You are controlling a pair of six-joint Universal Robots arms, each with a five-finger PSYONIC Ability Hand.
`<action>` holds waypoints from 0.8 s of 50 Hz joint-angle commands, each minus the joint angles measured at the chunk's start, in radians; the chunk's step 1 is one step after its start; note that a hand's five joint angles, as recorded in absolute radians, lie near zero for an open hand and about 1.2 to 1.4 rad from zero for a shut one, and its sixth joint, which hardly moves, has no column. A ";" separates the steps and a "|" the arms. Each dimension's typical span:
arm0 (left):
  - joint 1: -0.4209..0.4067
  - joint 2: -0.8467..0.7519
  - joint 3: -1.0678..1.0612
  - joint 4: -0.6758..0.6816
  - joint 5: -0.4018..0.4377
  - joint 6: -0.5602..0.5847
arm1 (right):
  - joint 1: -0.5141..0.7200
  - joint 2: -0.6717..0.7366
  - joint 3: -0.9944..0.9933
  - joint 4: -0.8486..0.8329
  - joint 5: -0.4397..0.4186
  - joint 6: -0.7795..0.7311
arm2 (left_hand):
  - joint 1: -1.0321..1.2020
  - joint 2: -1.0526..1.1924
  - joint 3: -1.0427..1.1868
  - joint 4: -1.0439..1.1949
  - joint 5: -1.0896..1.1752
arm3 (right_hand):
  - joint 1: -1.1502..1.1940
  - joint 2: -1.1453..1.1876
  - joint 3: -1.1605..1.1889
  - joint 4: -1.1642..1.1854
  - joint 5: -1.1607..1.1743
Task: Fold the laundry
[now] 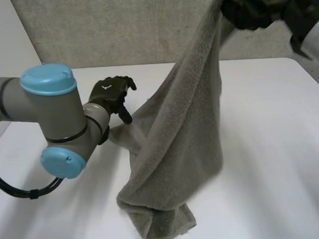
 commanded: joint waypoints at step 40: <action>-0.027 -0.277 0.160 0.122 0.148 0.025 | 0.020 -0.203 0.073 0.048 -0.035 0.016 | 0.062 0.073 0.071 0.074 0.075 | 0.421 0.220 0.214 0.207 0.250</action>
